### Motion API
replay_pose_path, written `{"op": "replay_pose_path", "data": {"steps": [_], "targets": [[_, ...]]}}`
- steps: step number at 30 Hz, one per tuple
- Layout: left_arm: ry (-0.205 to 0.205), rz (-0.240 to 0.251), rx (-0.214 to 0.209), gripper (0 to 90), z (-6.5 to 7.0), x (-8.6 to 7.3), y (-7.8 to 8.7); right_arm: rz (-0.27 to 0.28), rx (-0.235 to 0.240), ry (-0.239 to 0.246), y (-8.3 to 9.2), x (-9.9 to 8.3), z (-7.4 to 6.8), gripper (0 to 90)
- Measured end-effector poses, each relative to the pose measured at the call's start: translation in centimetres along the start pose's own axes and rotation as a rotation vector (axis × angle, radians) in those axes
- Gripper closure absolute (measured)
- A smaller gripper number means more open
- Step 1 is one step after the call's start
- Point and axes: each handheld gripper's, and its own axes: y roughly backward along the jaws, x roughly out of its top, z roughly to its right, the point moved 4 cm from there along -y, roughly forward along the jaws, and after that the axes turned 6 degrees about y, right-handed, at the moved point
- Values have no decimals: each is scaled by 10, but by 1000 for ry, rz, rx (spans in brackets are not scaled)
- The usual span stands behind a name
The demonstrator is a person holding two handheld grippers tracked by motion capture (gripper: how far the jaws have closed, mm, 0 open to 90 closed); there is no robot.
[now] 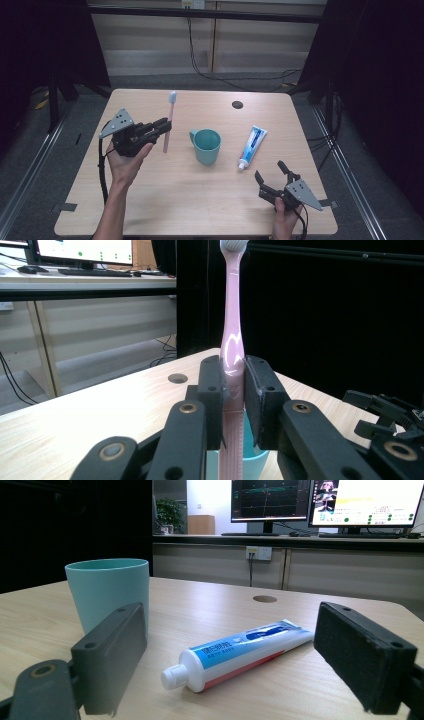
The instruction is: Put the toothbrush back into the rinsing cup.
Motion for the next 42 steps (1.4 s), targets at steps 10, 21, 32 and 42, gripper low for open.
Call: {"op": "replay_pose_path", "data": {"steps": [10, 21, 32, 42], "targets": [[-6, -19, -13, 788, -1, 6, -16, 0, 0, 0, 0, 0, 0, 128], [36, -39, -60, 787, 2, -2, -34, 1, 0, 0, 0, 0, 0, 128], [34, -55, -92, 787, 15, -2, -50, 1, 0, 1, 0, 0, 0, 128], [38, -64, -121, 787, 21, -2, -65, 3, 3, 4, 0, 0, 0, 128]]}}
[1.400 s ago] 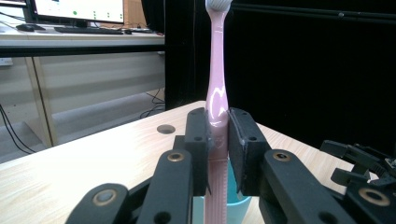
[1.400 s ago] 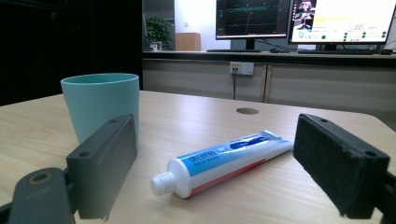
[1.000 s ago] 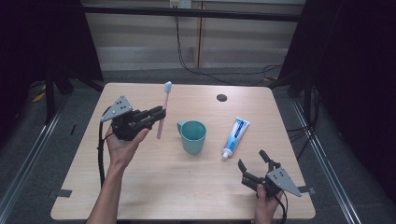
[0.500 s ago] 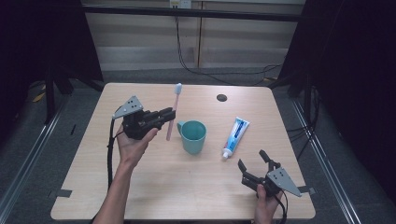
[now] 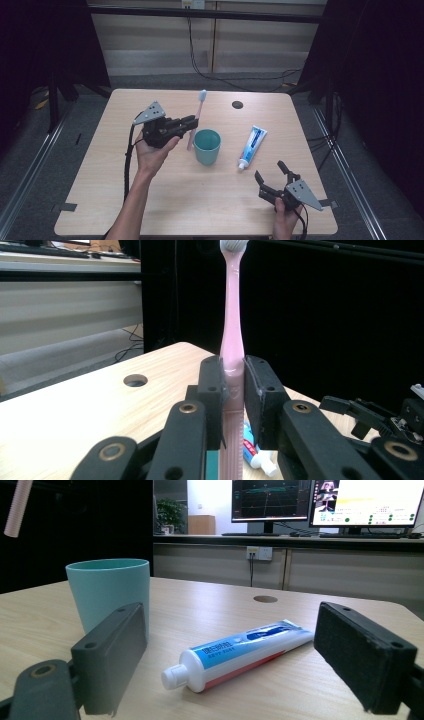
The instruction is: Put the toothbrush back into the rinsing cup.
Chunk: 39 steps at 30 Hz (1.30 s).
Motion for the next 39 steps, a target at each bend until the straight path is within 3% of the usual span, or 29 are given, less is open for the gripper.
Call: {"op": "replay_pose_path", "data": {"steps": [15, 24, 31, 39], "targets": [[11, 9, 3, 788, 2, 2, -27, -2, 5, -1, 0, 0, 0, 128], [0, -16, 0, 787, 0, -1, -44, -2, 6, -1, 0, 0, 0, 128], [20, 32, 4, 787, -6, -1, -48, 1, 9, 2, 0, 0, 0, 128], [26, -12, 7, 787, -14, -15, -58, 1, 9, -2, 0, 0, 0, 128]]}}
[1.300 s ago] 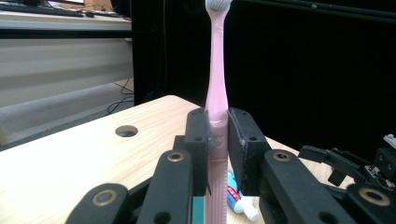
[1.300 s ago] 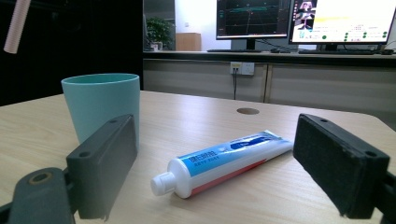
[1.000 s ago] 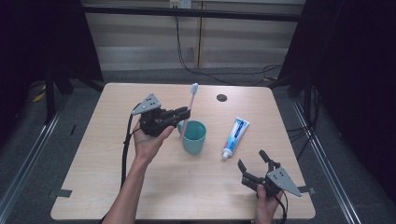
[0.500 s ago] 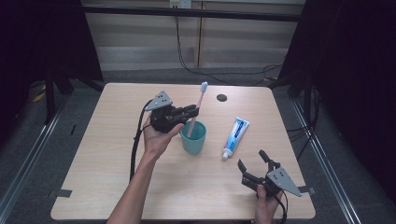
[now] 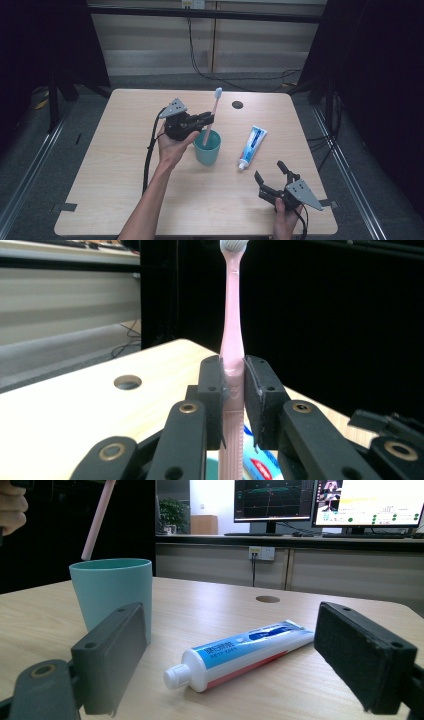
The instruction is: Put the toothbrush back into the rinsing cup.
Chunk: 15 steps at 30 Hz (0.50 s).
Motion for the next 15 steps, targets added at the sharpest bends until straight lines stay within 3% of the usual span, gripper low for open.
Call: {"op": "replay_pose_path", "data": {"steps": [15], "targets": [[5, -44, 0, 786, -7, -20, 2, 0, 0, 0, 0, 0, 0, 128]]}}
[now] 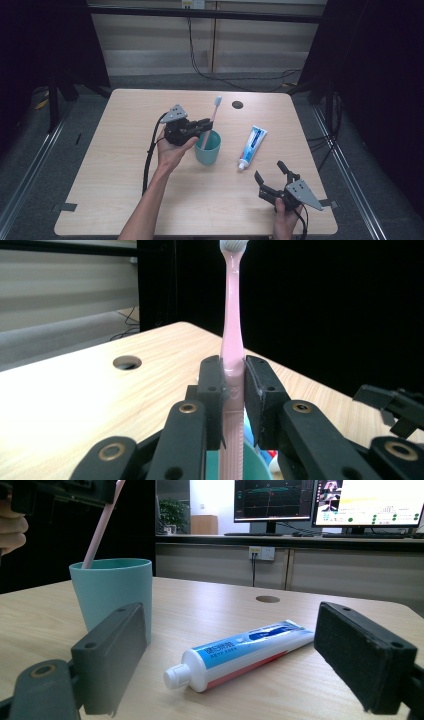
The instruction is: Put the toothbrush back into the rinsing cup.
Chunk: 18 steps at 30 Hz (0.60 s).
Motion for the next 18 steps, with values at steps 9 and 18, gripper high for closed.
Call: {"op": "replay_pose_path", "data": {"steps": [9, 18], "targets": [[9, -12, 10, 785, -2, -13, 6, 0, 0, 0, 0, 0, 0, 128], [30, -32, 36, 784, -13, -27, 13, -1, 0, -1, 0, 0, 0, 128]]}}
